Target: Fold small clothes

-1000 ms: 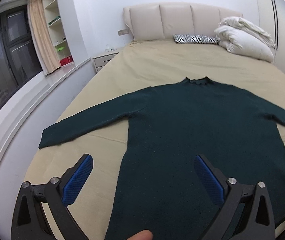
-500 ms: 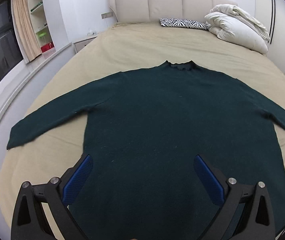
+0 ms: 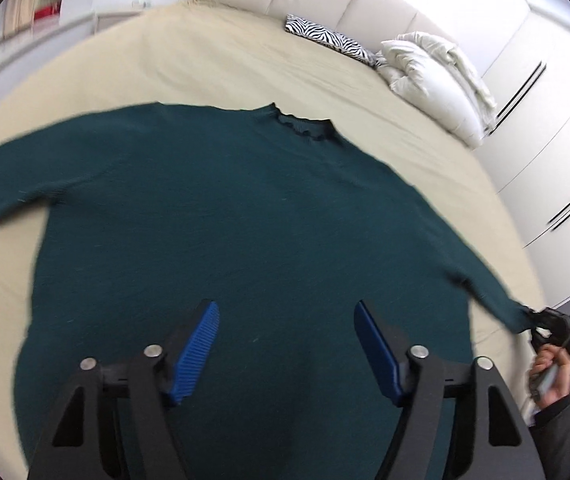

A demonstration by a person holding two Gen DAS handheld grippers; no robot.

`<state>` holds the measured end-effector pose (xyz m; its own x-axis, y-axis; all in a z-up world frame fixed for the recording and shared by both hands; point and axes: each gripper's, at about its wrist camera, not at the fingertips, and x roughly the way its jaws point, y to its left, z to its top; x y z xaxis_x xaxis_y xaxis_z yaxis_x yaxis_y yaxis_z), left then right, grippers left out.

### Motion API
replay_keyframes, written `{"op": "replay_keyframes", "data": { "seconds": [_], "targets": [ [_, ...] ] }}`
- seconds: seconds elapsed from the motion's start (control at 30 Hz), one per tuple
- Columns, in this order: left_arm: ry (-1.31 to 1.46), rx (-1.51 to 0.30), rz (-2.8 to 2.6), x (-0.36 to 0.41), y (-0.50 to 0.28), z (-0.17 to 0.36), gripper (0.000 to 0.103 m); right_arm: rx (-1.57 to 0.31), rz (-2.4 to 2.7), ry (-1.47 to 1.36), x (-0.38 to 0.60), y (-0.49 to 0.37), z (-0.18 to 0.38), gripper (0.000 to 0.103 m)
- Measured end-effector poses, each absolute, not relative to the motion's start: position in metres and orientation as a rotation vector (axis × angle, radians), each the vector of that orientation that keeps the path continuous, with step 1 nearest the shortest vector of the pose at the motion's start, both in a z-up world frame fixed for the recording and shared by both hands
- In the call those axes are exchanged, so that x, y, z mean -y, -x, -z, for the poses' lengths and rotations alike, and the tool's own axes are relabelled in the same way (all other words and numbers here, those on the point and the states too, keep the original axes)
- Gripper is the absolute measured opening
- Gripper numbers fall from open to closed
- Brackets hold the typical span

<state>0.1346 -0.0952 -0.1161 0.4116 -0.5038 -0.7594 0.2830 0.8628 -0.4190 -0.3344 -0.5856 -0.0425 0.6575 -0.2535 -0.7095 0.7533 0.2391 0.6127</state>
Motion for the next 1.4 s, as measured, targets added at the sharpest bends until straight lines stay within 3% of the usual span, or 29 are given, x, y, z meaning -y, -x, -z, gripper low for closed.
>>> {"op": "replay_keyframes", "data": {
  "seconds": [0.17, 0.3, 0.53, 0.6, 0.63, 0.67, 0.73, 0.87, 0.9, 0.97, 1.03, 1.07, 1.1, 1.13, 1.4],
  "targets": [
    [0.347, -1.029, 0.521, 0.085, -0.155, 0.115, 0.069, -0.604, 0.572, -0.828, 0.519, 0.236, -0.021, 0.007],
    [0.438, -1.024, 0.523, 0.071, -0.17, 0.116, 0.071, -0.673, 0.289, -0.597, 0.411, 0.139, -0.051, 0.007],
    [0.561, -1.071, 0.571, 0.064, -0.181, 0.136, 0.084, -0.928, -0.006, -0.442, 0.263, 0.047, 0.017, 0.009],
    [0.596, -1.095, 0.593, 0.069, -0.184, 0.142, 0.087, -0.972, -0.018, -0.426, 0.258, 0.042, 0.036, 0.019],
    [0.615, -1.105, 0.606, 0.072, -0.186, 0.145, 0.09, -0.967, -0.036, -0.423, 0.258, 0.046, 0.039, 0.029],
    [0.632, -1.116, 0.622, 0.077, -0.188, 0.147, 0.091, -0.95, -0.056, -0.423, 0.26, 0.052, 0.038, 0.048],
    [0.639, -1.148, 0.651, 0.092, -0.192, 0.152, 0.092, -0.924, -0.068, -0.424, 0.261, 0.064, 0.031, 0.073],
    [0.619, -1.219, 0.678, 0.127, -0.2, 0.165, 0.091, -0.875, -0.058, -0.463, 0.284, 0.095, 0.022, 0.074],
    [0.606, -1.226, 0.675, 0.133, -0.2, 0.167, 0.089, -0.875, -0.059, -0.507, 0.296, 0.101, 0.024, 0.074],
    [0.556, -1.241, 0.647, 0.146, -0.203, 0.171, 0.074, -0.88, -0.069, -0.623, 0.322, 0.114, 0.031, 0.074],
    [0.512, -1.26, 0.616, 0.155, -0.208, 0.173, 0.044, -0.863, -0.065, -0.727, 0.348, 0.13, 0.04, 0.074],
    [0.489, -1.27, 0.607, 0.157, -0.211, 0.173, 0.035, -0.851, -0.057, -0.786, 0.364, 0.133, 0.042, 0.074],
    [0.463, -1.274, 0.601, 0.159, -0.213, 0.172, 0.014, -0.831, -0.055, -0.844, 0.378, 0.143, 0.046, 0.074],
    [0.451, -1.271, 0.608, 0.158, -0.215, 0.171, 0.009, -0.81, -0.048, -0.906, 0.396, 0.149, 0.052, 0.074],
    [0.352, -1.025, 0.598, 0.134, -0.238, 0.111, 0.009, -0.691, -0.007, -1.206, 0.488, 0.179, 0.086, 0.074]
  ]
}}
